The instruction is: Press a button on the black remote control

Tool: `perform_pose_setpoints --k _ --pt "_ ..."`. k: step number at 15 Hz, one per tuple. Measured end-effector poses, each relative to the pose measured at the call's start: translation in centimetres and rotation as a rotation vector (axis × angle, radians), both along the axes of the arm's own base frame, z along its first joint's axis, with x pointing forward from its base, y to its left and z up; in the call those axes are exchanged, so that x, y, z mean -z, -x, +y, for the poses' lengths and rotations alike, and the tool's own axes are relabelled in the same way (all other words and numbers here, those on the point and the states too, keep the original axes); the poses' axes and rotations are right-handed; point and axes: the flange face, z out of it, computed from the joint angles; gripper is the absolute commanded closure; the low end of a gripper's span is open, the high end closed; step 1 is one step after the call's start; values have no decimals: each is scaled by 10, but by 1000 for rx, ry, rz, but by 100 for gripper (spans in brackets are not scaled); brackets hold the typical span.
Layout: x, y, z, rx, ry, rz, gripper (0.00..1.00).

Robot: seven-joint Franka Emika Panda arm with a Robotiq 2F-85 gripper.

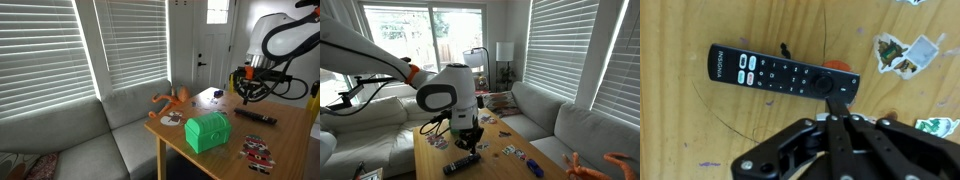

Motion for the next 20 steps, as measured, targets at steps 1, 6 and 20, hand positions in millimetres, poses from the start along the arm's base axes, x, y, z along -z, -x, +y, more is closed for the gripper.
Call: perform_pose_setpoints --k 1,6,20 --pt "3 -1 0 5 1 2 100" --pt "15 -4 -3 23 -1 13 100" --pt "25 -4 -8 33 -5 32 100"
